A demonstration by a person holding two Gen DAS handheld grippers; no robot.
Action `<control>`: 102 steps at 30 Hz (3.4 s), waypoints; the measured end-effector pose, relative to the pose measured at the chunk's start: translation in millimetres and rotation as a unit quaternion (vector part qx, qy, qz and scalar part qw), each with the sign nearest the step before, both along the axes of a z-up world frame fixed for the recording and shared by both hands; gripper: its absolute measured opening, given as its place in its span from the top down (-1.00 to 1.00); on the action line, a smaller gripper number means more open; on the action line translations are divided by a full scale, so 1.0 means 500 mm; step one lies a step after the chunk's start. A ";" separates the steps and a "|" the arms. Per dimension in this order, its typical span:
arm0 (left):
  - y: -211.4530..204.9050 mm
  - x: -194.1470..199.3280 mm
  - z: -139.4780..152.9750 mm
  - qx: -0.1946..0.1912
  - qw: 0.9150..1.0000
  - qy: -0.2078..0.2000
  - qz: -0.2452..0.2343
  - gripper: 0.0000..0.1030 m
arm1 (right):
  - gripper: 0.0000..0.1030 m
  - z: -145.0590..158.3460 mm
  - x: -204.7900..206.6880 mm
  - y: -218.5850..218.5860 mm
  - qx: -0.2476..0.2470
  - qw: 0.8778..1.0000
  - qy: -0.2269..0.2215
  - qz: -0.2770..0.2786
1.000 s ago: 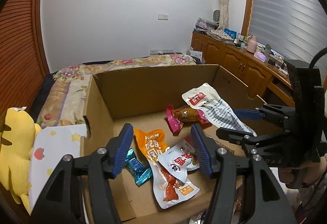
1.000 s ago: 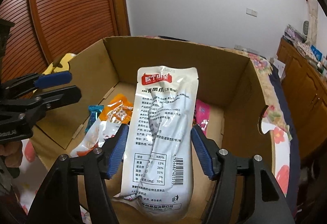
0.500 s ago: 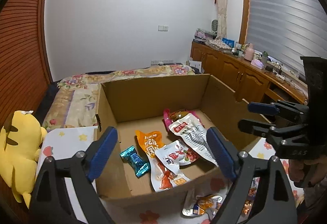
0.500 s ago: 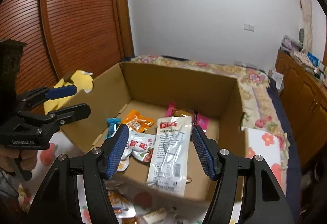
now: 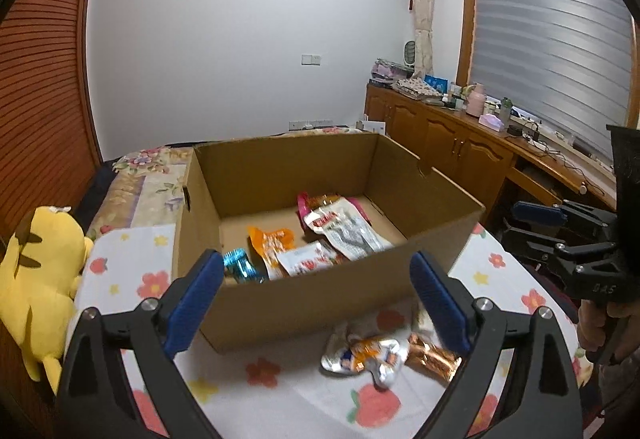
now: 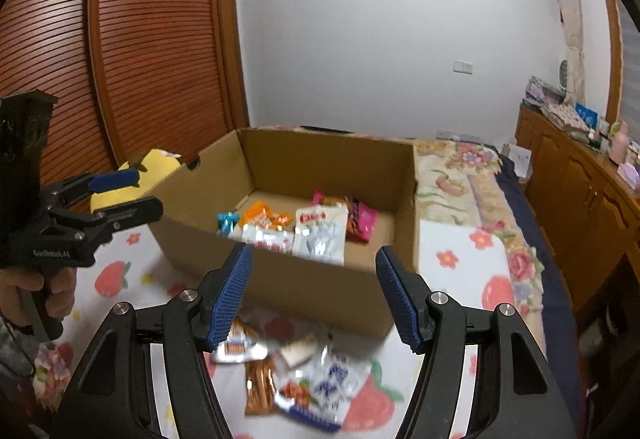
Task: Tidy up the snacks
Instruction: 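Move both grippers back to the remaining snacks beside the box, then grasp the silver-orange pouch with the left gripper while the right grasps the white-blue duck pouch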
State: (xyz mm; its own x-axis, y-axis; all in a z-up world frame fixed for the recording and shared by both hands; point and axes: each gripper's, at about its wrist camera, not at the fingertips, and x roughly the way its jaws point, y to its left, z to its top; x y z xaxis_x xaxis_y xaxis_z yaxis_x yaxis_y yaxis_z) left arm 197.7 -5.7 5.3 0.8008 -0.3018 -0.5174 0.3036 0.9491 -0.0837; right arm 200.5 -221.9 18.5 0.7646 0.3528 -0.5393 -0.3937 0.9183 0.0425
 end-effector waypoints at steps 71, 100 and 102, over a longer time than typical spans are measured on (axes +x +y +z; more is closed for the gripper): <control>-0.038 0.041 -0.249 0.055 0.980 0.190 0.034 -0.80 | -0.39 -0.254 0.037 -0.008 -0.061 0.986 0.150 -0.034; -0.050 0.020 -0.225 0.020 0.982 0.186 -0.008 0.35 | -0.41 -0.255 0.037 -0.006 -0.065 0.986 0.150 -0.035; -0.042 0.012 -0.223 0.017 0.982 0.186 -0.013 0.35 | -0.41 -0.255 0.037 -0.004 -0.066 0.986 0.150 -0.035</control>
State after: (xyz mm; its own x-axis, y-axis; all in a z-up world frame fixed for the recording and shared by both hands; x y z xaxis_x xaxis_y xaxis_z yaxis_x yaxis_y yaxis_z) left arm 203.8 -26.6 -106.3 0.5470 -0.2967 -0.7827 0.2828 0.9456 -0.1608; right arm 218.7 -224.0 -108.9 0.5842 0.2173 -0.7820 -0.3173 0.9480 0.0265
